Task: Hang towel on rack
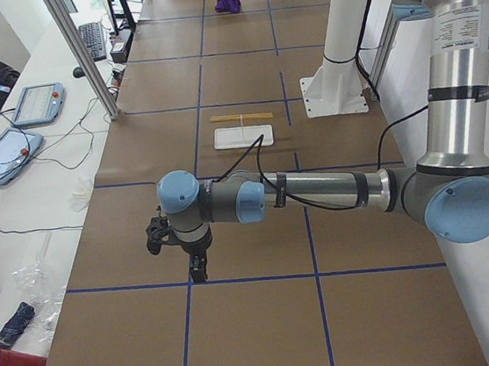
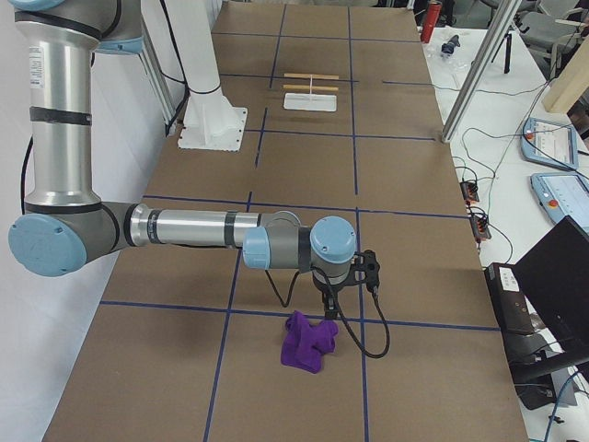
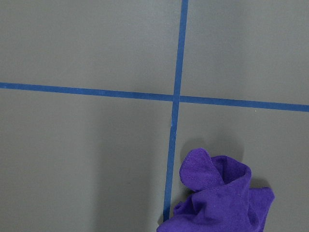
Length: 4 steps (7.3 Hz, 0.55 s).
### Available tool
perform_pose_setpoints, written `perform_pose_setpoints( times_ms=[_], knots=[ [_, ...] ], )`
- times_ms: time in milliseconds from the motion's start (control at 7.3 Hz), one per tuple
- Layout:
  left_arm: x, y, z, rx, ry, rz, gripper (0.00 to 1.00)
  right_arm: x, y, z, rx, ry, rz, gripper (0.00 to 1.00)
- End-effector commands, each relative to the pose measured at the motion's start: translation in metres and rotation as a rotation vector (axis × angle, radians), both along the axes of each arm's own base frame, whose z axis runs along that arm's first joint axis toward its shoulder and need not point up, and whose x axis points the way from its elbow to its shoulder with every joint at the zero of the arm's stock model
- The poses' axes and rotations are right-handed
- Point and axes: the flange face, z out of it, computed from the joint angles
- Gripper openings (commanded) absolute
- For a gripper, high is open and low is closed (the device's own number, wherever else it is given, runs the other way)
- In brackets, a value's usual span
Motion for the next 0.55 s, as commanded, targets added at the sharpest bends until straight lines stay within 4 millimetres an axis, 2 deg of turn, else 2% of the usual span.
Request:
perform_pose_setpoints(
  times_ms=[0,137,411],
  knots=[
    [0.0,0.0,-0.006,0.009,0.0,-0.001,1.0,0.001,0.0,0.001,-0.003,0.002,0.004,1.0],
    [0.0,0.0,-0.007,0.011,0.0,-0.001,1.0,0.0,-0.003,-0.005,0.003,-0.001,0.008,1.0],
    [0.0,0.0,-0.009,0.014,0.004,-0.001,1.0,-0.02,-0.022,-0.015,0.027,0.004,-0.035,1.0]
  ],
)
